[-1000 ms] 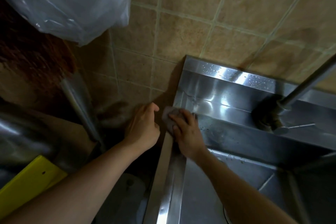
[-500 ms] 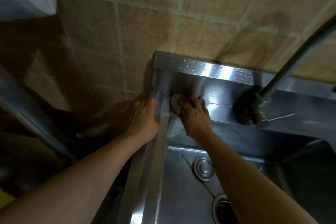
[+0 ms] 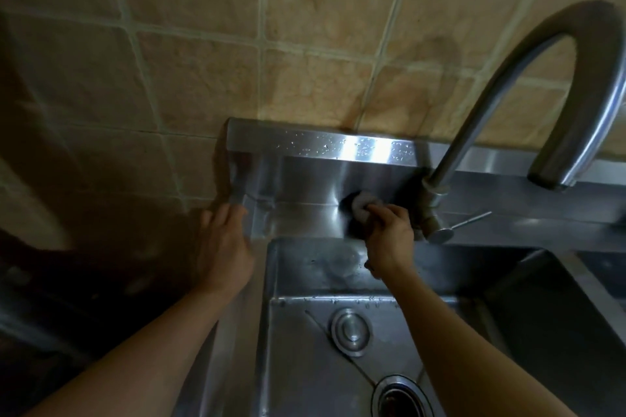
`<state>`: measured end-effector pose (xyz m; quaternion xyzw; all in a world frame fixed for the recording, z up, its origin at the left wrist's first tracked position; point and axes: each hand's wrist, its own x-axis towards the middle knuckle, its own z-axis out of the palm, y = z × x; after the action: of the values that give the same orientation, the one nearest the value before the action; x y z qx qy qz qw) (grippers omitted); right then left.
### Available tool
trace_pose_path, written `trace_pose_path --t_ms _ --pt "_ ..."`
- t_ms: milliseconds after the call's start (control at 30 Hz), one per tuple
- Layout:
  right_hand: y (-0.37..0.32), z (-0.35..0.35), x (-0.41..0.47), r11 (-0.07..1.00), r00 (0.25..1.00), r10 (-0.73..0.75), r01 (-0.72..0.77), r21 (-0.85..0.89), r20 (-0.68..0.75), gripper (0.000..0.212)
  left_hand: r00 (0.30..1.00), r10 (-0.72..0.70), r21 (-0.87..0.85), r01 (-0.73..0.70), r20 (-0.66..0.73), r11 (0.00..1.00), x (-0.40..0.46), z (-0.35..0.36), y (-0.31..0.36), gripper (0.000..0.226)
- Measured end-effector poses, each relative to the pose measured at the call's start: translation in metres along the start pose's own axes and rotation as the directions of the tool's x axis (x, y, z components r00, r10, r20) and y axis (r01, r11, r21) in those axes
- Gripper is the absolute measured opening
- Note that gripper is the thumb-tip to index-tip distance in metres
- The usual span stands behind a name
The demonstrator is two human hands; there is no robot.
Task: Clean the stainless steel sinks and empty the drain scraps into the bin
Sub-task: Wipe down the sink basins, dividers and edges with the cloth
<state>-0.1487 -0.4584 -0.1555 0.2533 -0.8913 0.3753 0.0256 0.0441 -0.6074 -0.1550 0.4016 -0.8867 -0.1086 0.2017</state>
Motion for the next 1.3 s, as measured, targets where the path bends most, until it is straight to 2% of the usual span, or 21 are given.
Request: trace_pose_path --t_ms 67,133,200,333,400,467,567,700,833,900,967,1033,1100,1233,1300 --pt "-0.015 -0.013 -0.003 0.989 0.991 -0.033 0.051 0.140 -0.129 0.032 1.000 -0.013 -0.014 0.013 -0.001 1.000 0.001 -0.001 0.001 0.042" --pt "-0.035 -0.026 0.002 0.969 0.956 -0.088 0.147 0.200 -0.279 0.032 1.000 -0.017 -0.035 0.017 -0.008 0.999 0.001 -0.003 0.004 0.041" --pt "-0.049 -0.031 0.020 0.964 0.924 -0.136 0.206 0.166 -0.357 0.038 1.000 -0.004 -0.046 0.003 -0.023 0.999 0.000 -0.003 0.005 0.040" --pt "-0.045 -0.012 0.058 0.976 0.909 -0.217 0.198 -0.088 -0.356 0.055 0.999 -0.025 -0.095 0.021 -0.037 0.995 0.002 -0.001 0.003 0.041" --pt "-0.044 0.004 0.062 0.981 0.908 -0.188 0.151 -0.126 -0.373 0.056 0.998 -0.033 -0.113 0.027 -0.051 0.993 0.002 0.001 0.003 0.041" --pt "-0.055 0.023 0.056 0.966 0.890 -0.247 0.195 -0.172 -0.382 0.058 0.996 -0.031 -0.114 0.022 -0.079 0.993 0.003 0.003 0.002 0.040" --pt "-0.085 0.061 0.035 0.858 0.819 -0.505 0.445 -0.254 -0.272 0.069 0.993 -0.031 -0.130 0.016 -0.111 0.991 0.003 0.004 0.003 0.037" --pt "-0.131 0.094 0.018 0.759 0.761 -0.635 0.584 -0.288 -0.130 0.071 0.990 0.002 -0.111 -0.017 -0.142 0.994 0.003 0.004 -0.001 0.048" --pt "-0.120 0.075 0.035 0.558 0.633 -0.772 0.718 -0.417 0.059 0.067 0.994 -0.005 -0.095 -0.005 -0.110 0.995 0.000 -0.001 -0.002 0.037" --pt "-0.096 0.057 0.043 0.542 0.637 -0.769 0.696 -0.471 0.057 0.063 0.996 -0.002 -0.092 -0.006 -0.084 0.996 -0.002 -0.003 -0.001 0.043" --pt "-0.063 0.035 0.053 0.663 0.744 -0.666 0.558 -0.499 -0.054 0.063 0.996 -0.026 -0.091 0.018 -0.084 0.996 -0.002 -0.001 -0.001 0.032" --pt "-0.030 0.008 0.061 0.795 0.849 -0.497 0.362 -0.486 -0.181 0.063 0.997 -0.046 -0.106 0.039 -0.064 0.994 0.000 0.002 0.000 0.037" --pt "-0.014 -0.006 0.063 0.862 0.902 -0.370 0.243 -0.446 -0.224 0.065 0.996 -0.058 -0.119 0.050 -0.061 0.992 0.003 0.003 0.001 0.039" --pt "-0.038 0.017 0.056 0.952 0.905 -0.210 0.103 -0.289 -0.370 0.068 0.996 -0.051 -0.124 0.041 -0.080 0.991 0.004 0.006 0.002 0.041" --pt "-0.054 0.035 0.047 0.951 0.896 -0.245 0.148 -0.272 -0.371 0.067 0.995 -0.056 -0.132 0.044 -0.088 0.990 0.003 0.008 0.002 0.040"
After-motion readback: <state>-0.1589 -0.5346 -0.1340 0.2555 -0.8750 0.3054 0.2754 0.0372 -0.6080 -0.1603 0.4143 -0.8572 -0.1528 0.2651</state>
